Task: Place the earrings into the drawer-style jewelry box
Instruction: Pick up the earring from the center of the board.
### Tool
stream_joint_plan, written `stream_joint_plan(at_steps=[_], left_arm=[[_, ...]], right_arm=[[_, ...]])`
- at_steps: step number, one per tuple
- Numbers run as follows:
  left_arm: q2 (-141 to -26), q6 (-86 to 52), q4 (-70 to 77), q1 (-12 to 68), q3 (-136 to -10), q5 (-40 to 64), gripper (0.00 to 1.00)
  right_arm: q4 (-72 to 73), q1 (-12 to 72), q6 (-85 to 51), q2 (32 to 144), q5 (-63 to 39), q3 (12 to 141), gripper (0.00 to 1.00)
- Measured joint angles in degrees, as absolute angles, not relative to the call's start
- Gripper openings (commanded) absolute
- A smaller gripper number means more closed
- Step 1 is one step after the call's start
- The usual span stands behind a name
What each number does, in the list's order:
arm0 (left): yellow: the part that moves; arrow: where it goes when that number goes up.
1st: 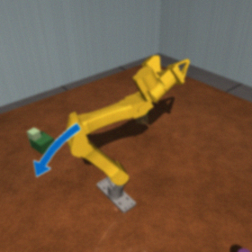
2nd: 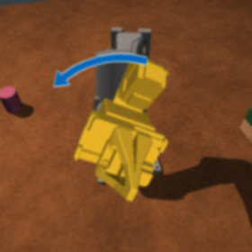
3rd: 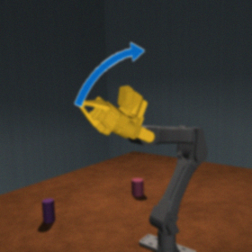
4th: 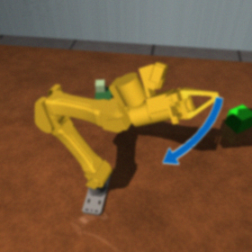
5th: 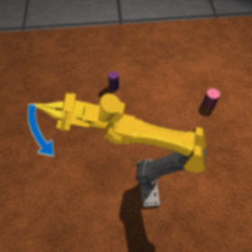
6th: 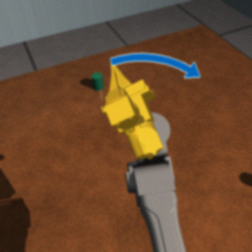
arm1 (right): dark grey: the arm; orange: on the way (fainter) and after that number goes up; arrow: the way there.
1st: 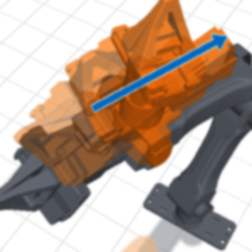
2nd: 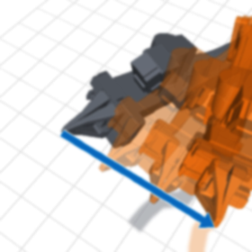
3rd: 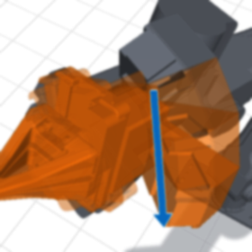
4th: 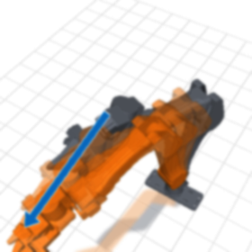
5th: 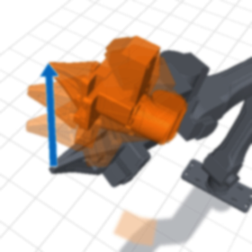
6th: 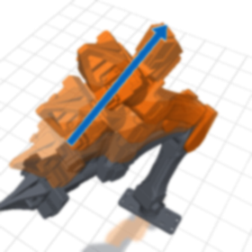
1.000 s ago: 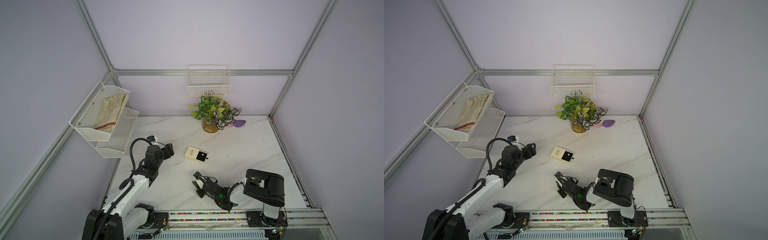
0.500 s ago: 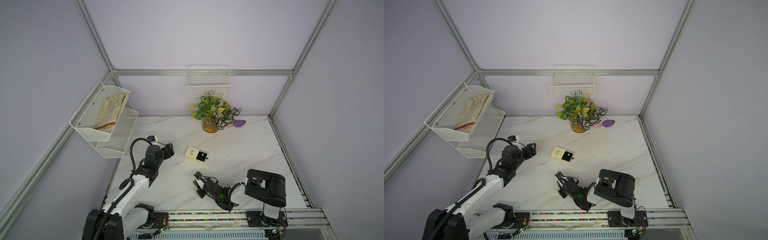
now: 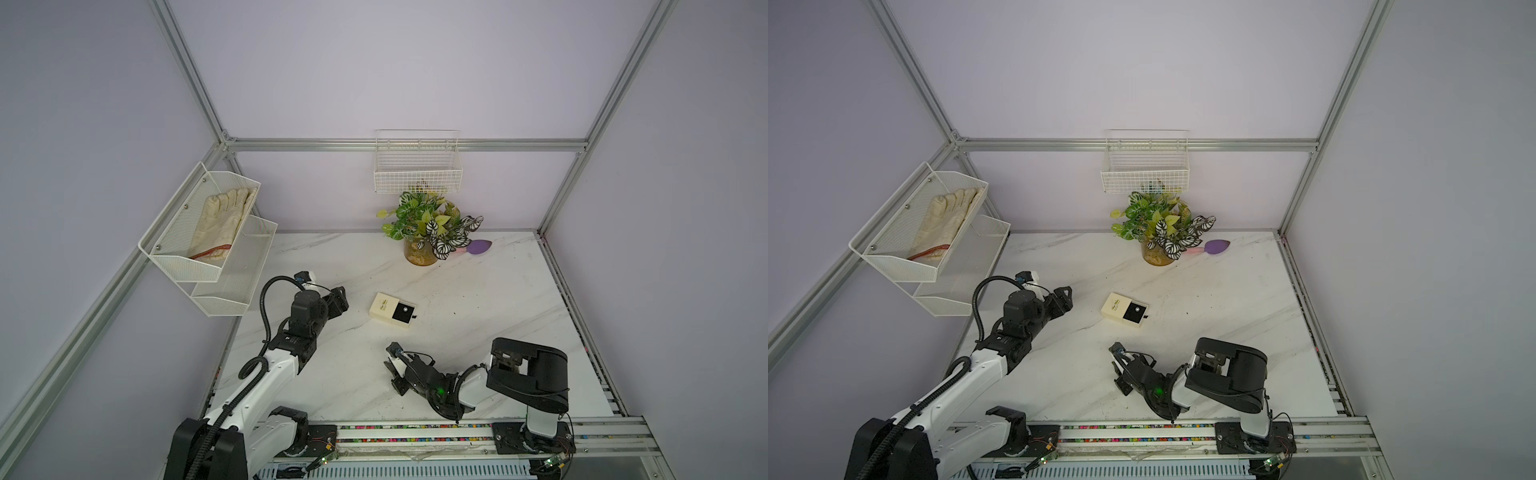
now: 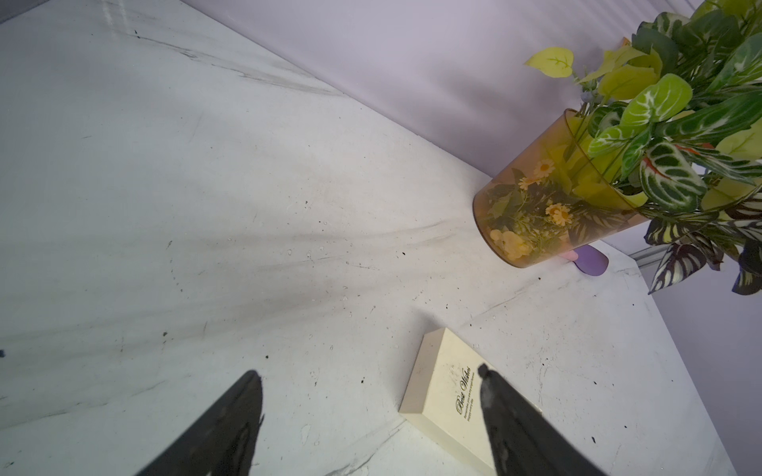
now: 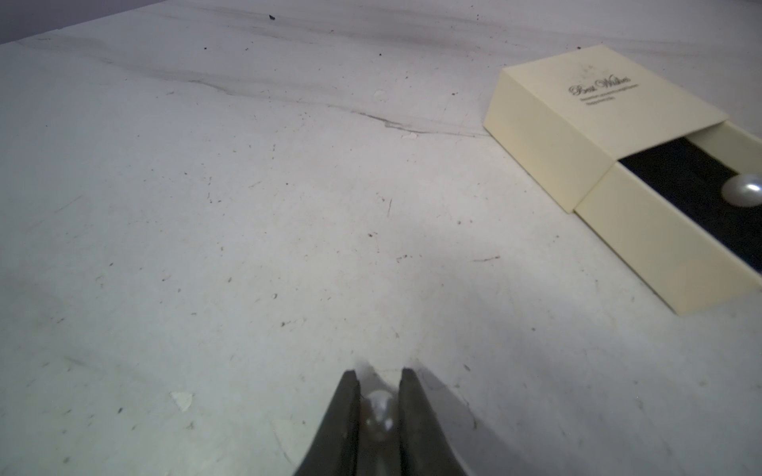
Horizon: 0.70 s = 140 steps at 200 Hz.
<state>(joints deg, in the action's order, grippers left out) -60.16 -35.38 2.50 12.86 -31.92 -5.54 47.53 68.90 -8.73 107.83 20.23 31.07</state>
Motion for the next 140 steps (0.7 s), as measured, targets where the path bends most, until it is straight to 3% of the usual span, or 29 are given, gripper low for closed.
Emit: stream_joint_plan(at_steps=[76, 140], left_arm=[[-60.16, -35.38, 2.5, 12.86, -31.92, -5.54, 0.82], [-60.16, -35.38, 2.5, 12.86, -31.92, -5.54, 0.82]], right_arm=[[47.53, 68.9, -8.71, 107.83, 20.4, 31.07, 0.09], [47.53, 68.9, -8.71, 107.79, 20.67, 31.07, 0.06]])
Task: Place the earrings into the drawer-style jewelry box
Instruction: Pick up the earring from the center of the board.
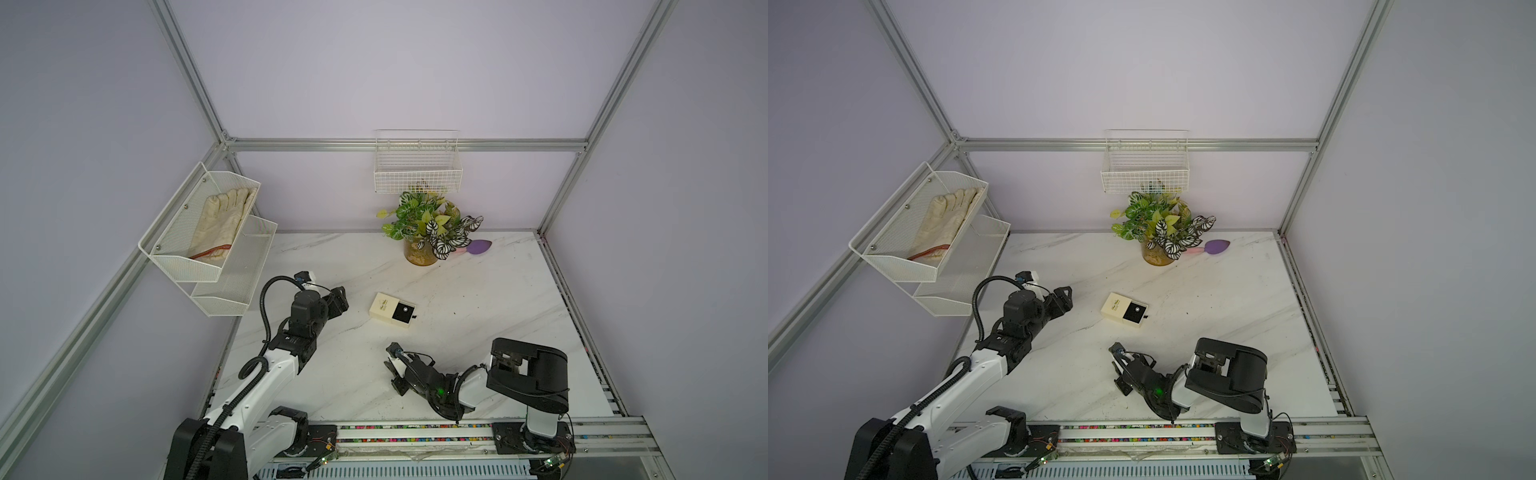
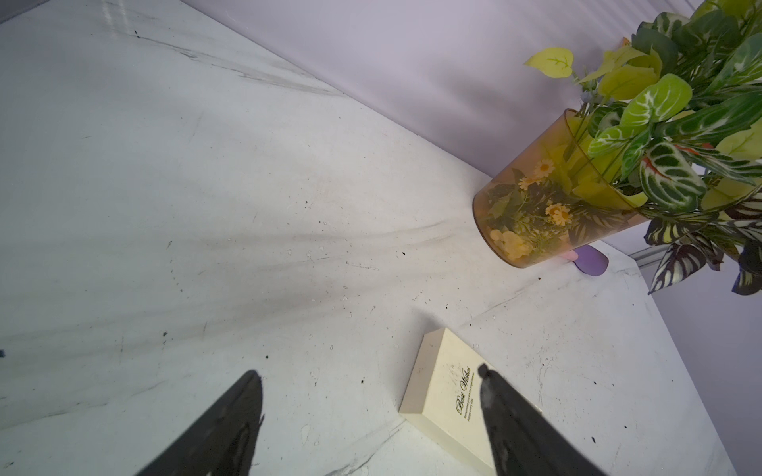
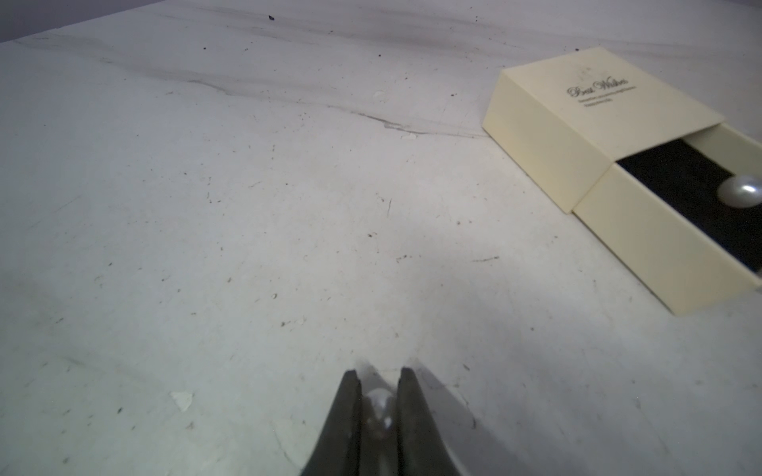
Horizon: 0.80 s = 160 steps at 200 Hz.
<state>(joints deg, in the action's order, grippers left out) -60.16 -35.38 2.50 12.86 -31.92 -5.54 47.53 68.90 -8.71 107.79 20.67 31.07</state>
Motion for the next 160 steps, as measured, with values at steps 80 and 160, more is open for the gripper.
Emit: stream_joint_plan(at_steps=[80, 160], left_arm=[[-60.31, -35.35, 2.63, 12.86, -31.92, -5.45, 0.82], [-66.94, -31.86, 4.69, 12.99, -32.27, 6.59, 0.81]], right_arm=[[34.48, 68.73, -8.71, 92.14, 20.08, 32.4, 0.0], [12.8, 48.07, -12.05, 72.84, -9.43, 39.31, 0.0]])
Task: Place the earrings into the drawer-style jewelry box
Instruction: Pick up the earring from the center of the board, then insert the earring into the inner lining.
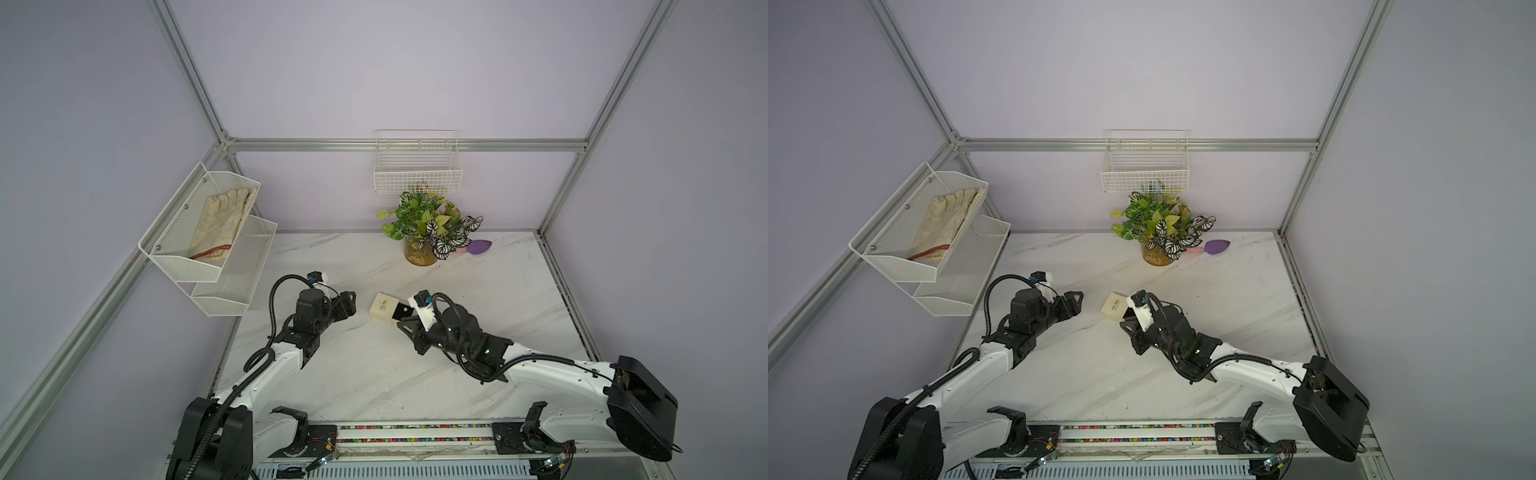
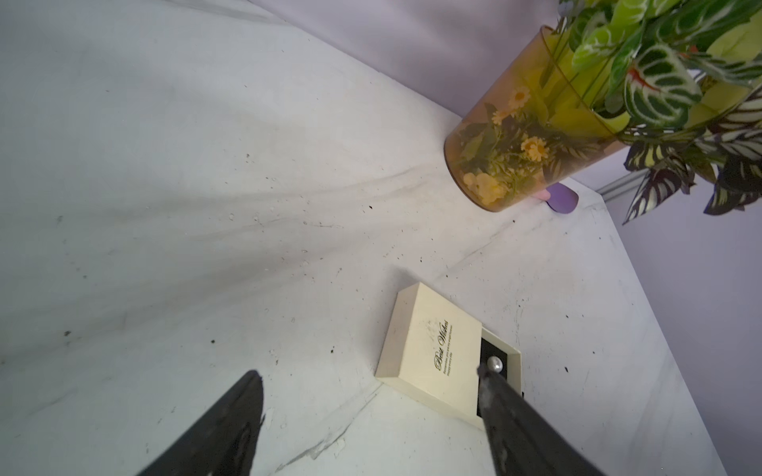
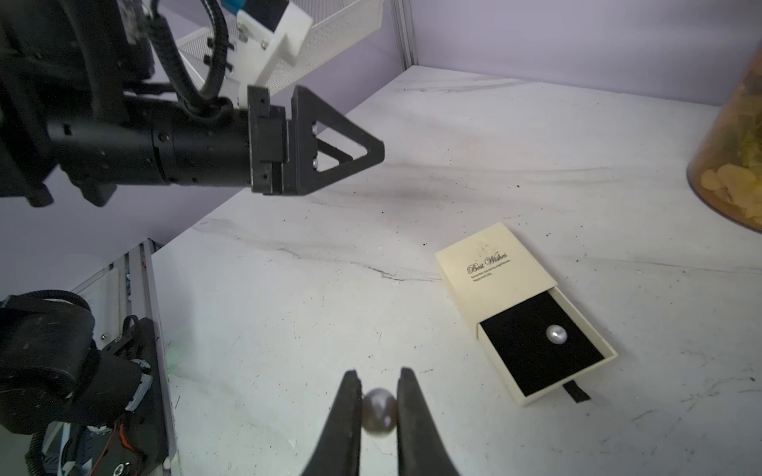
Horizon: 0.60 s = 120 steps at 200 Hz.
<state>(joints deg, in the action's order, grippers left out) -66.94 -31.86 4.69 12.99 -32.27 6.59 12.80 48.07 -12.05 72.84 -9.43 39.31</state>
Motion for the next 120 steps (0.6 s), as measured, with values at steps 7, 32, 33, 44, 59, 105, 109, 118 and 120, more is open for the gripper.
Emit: stream_joint_plan(at_steps=[7, 32, 33, 44, 59, 105, 109, 118, 120], left_arm=[[-67.92, -31.35, 4.69, 13.3, -32.6, 8.21, 0.81], [-70.87, -29.34, 4.86, 15.75, -34.11, 12.78, 0.82], [-71.05, -29.21, 4.86, 15.99, -34.22, 13.02, 0.82], [-72.14, -28.32, 4.89, 17.63, -35.07, 14.74, 0.83], [-73.36, -27.11, 5.02, 19.99, -36.21, 16.82, 0.83], [-75.85, -24.27, 5.13, 24.47, -38.15, 20.71, 0.83], [-75.96, -24.27, 5.06, 24.47, -38.15, 20.49, 0.83], [-76.07, -24.43, 4.84, 24.38, -38.15, 19.25, 0.83], [-76.07, -24.53, 4.75, 24.32, -38.15, 18.79, 0.84]], right_arm=[[11.29, 46.04, -11.73, 72.27, -12.88, 39.7, 0.0], [6.07, 39.86, -10.2, 72.69, -25.26, 41.82, 0.0], [5.93, 39.72, -10.11, 72.73, -25.61, 41.89, 0.0], [3.99, 38.15, -9.21, 73.71, -30.02, 42.98, 0.0], [1.54, 37.21, -7.18, 75.16, -35.51, 44.27, 0.0], [-4.62, 36.53, -2.92, 78.35, -39.0, 48.62, 0.0], [-5.26, 36.51, -2.63, 78.94, -38.54, 49.39, 0.0], [-7.25, 36.34, -2.2, 80.95, -36.8, 51.75, 0.0], [-7.77, 36.32, -2.15, 81.54, -36.38, 52.38, 0.0]])
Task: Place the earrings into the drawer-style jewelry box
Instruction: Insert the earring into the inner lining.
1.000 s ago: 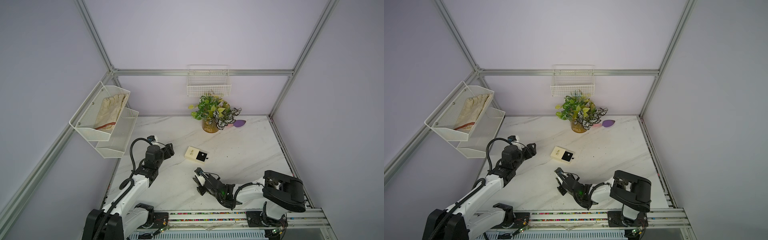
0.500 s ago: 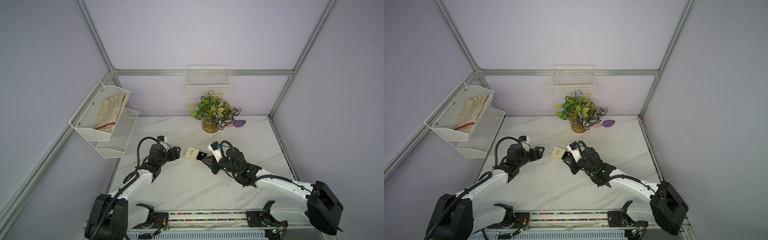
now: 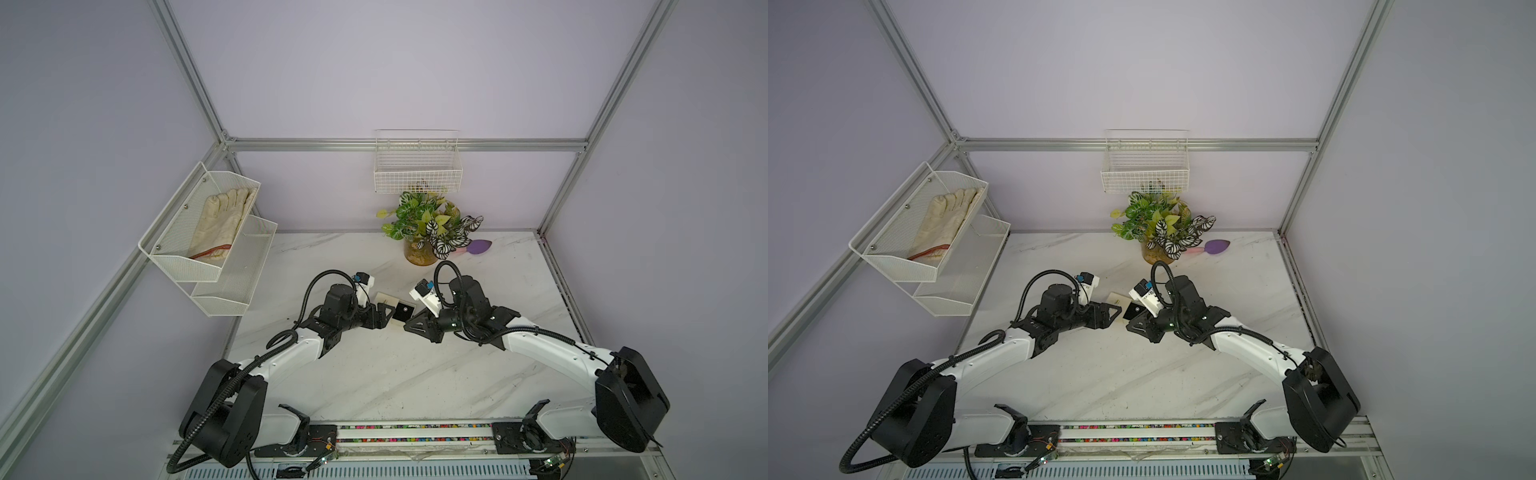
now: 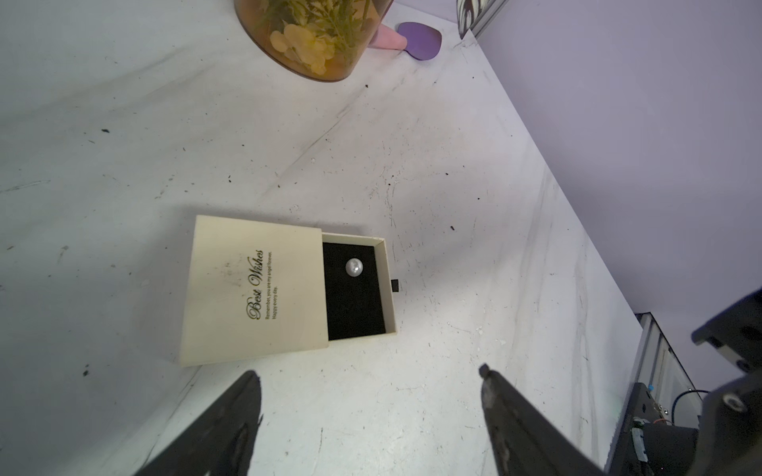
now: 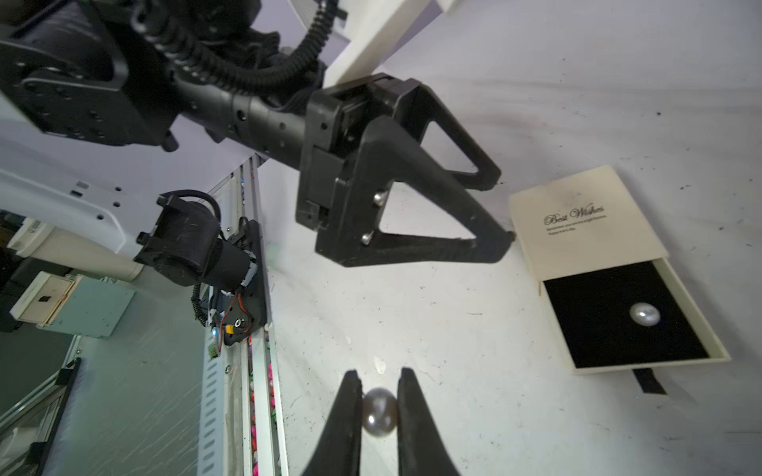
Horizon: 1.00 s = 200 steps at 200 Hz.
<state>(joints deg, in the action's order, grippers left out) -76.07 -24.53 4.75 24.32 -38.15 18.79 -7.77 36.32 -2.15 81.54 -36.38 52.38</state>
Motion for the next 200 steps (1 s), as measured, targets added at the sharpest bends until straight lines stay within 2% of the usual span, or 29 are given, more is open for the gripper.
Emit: stream_joint_plan(at_steps=[57, 122, 200], left_arm=[[-76.47, -28.03, 6.44, 17.52, -38.15, 12.56, 0.84], [-89.3, -28.29, 5.02, 15.05, -42.11, 17.72, 0.8], [-97.08, -28.97, 6.04, 13.28, -46.09, 24.95, 0.63]], right_arm=[[-25.58, 35.33, -1.32, 95.11, -23.7, 67.88, 0.0], [-43.0, 35.33, -1.19, 108.57, -15.73, 87.48, 0.0], [-51.64, 35.64, -1.21, 113.14, -11.38, 94.0, 0.0]])
